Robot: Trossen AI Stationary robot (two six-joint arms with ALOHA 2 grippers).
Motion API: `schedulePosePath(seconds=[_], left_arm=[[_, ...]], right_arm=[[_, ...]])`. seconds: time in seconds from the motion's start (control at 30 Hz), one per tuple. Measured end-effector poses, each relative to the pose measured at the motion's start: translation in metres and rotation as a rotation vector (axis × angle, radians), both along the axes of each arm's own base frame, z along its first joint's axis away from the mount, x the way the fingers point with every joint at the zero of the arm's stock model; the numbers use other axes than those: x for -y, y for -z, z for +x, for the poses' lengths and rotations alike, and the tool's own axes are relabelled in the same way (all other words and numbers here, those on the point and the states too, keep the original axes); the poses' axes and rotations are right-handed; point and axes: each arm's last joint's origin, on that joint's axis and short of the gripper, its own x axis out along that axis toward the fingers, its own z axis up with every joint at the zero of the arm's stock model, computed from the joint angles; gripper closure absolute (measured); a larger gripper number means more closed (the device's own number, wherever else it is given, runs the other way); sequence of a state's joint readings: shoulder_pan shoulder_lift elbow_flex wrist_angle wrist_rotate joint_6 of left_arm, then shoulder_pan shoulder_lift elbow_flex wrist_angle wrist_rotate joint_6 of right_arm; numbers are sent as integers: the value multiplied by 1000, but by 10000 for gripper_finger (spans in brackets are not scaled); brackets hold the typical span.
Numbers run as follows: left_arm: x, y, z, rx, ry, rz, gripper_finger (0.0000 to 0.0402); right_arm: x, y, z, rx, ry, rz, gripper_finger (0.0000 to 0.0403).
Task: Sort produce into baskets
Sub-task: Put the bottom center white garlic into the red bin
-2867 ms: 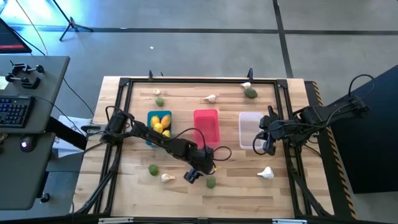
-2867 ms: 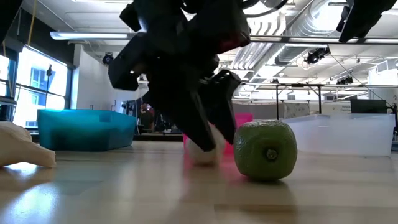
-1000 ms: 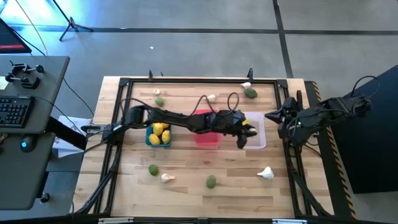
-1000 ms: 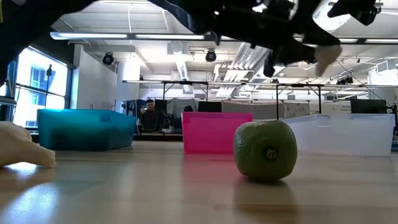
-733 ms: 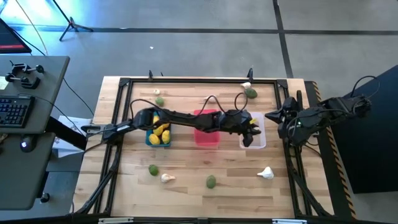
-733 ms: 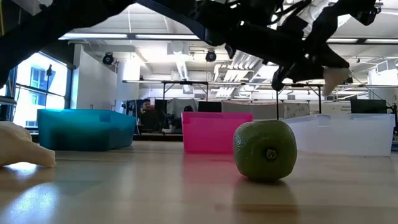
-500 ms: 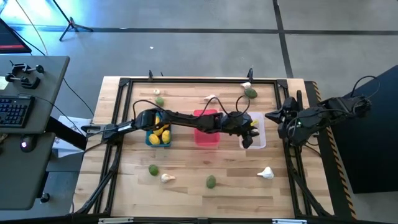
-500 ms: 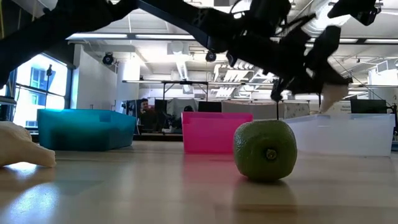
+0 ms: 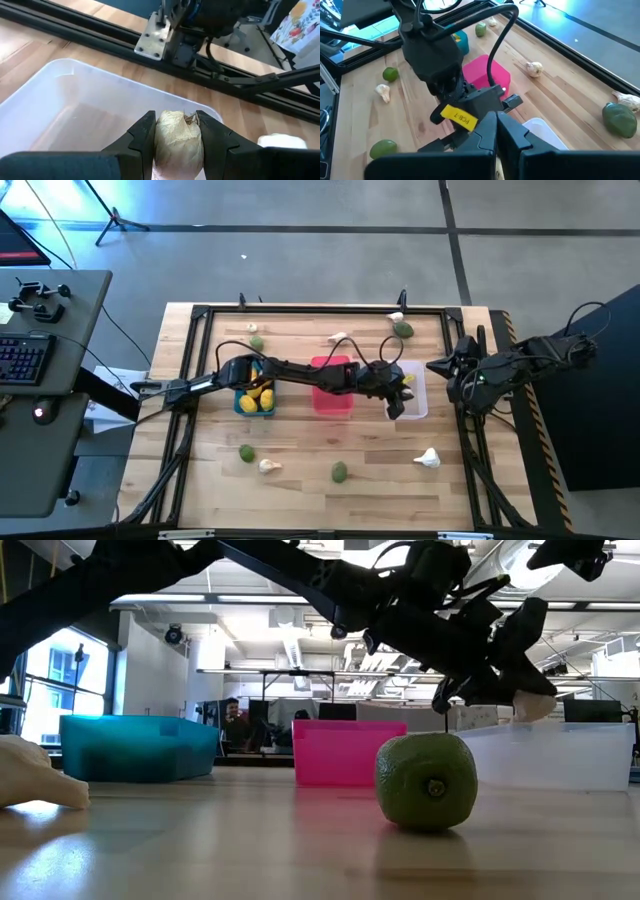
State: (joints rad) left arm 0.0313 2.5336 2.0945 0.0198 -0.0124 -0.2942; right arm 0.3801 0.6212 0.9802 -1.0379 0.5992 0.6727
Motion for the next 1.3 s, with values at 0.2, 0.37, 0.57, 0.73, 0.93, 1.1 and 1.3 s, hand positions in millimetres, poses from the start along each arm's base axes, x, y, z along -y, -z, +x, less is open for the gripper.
schedulePosePath(seconds=[0.2, 0.37, 0.57, 0.73, 0.93, 1.1, 1.3], left_arm=[[-6, 1, -1, -9, -8, 6, 303], [-16, -7, -5, -95, 32, 18, 303], [-22, -46, -20, -307, 119, 133, 303], [-18, -71, -42, -465, 188, 180, 303], [-18, -87, -64, -605, 162, 198, 303], [-21, -85, -78, -747, 151, 192, 303], [-27, -51, -83, -872, 114, 163, 303]], right_arm=[[0, 1, -1, -16, 1, -5, 403], [0, 1, -1, -18, 0, -6, 403], [1, 2, -1, -25, 0, -9, 403], [1, 3, -2, -36, -1, -14, 403], [1, 3, -2, -47, -8, -29, 403], [1, 3, -2, -48, -10, -32, 403], [1, 3, -2, -50, -10, -30, 403]])
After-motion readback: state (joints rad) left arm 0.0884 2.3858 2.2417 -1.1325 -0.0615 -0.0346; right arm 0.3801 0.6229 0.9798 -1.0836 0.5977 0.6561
